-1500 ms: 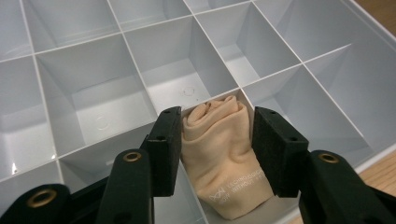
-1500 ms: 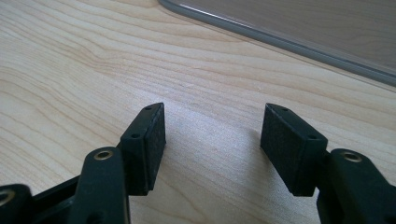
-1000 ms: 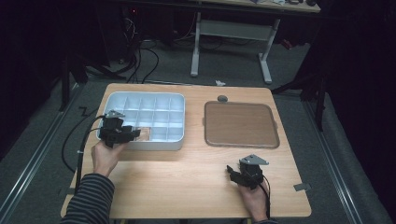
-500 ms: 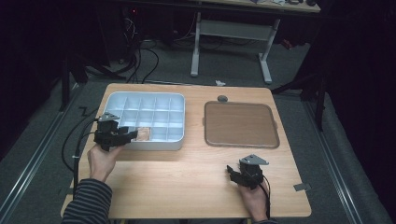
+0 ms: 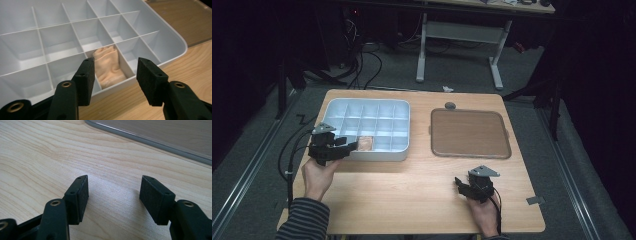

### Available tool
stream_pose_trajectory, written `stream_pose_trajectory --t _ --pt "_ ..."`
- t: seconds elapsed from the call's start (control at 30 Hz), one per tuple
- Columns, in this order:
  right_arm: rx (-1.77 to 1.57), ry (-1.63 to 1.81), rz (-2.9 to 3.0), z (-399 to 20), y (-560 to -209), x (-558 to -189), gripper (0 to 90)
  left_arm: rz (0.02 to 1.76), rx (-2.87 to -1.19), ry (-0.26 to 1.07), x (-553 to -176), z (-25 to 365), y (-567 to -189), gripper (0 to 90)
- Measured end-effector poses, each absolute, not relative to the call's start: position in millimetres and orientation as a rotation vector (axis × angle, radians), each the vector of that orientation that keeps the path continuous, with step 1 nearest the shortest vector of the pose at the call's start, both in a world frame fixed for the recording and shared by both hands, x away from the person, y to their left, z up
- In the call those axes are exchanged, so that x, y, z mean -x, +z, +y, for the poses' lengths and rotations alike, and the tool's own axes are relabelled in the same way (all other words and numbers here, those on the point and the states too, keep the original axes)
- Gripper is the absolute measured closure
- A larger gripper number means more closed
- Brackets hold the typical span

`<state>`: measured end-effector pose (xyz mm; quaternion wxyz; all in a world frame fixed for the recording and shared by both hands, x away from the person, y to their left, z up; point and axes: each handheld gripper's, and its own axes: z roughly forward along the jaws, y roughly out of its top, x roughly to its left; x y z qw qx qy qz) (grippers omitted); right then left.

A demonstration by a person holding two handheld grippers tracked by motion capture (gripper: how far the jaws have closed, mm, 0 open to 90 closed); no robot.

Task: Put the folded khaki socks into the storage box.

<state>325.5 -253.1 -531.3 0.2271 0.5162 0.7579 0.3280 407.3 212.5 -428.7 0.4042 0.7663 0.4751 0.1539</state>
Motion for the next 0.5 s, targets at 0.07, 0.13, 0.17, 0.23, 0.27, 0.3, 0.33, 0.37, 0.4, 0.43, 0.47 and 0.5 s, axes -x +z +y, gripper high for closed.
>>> stream_pose_trajectory --t 0.07,0.13,0.17,0.23,0.27,0.3,0.33,0.37,0.4,0.43,0.47,0.5 --pt "-1.419 0.901 2.089 -253 -531 -325 40.4 1.192 -1.919 0.382 -404 214 -428 49.4" --pt "-1.419 0.9 2.088 -253 -531 -325 40.4 1.194 -1.909 0.376 -402 216 -428 49.4" --pt "-1.42 0.901 2.088 -253 -531 -325 40.4 1.194 -1.91 0.374 -401 216 -428 49.2" --pt "-1.42 0.901 2.088 -253 -531 -325 40.4 1.197 -1.904 0.373 -399 217 -429 49.1" --pt "-1.419 0.9 2.088 -253 -531 -325 40.4 1.196 -1.905 0.376 -398 218 -429 49.0" --pt "-1.42 0.901 2.088 -253 -531 -325 40.4 1.194 -1.902 0.377 -397 218 -429 48.9" --pt "-1.419 0.901 2.089 -253 -531 -325 40.4 1.191 -1.899 0.372 -396 218 -428 48.9" --pt "-1.419 0.902 2.089 -253 -531 -325 40.4 1.189 -1.898 0.371 -394 218 -428 48.7" --pt "-1.419 0.902 2.089 -253 -531 -326 40.4 1.186 -1.899 0.373 -393 218 -428 48.6" --pt "-1.419 0.902 2.089 -253 -531 -326 40.4 1.185 -1.9 0.377 -391 217 -428 48.6" --pt "-1.419 0.902 2.089 -253 -531 -326 40.4 1.181 -1.903 0.378 -390 216 -428 48.6" --pt "-1.42 0.903 2.089 -253 -531 -326 40.4 1.177 -1.903 0.375 -389 216 -428 48.6"
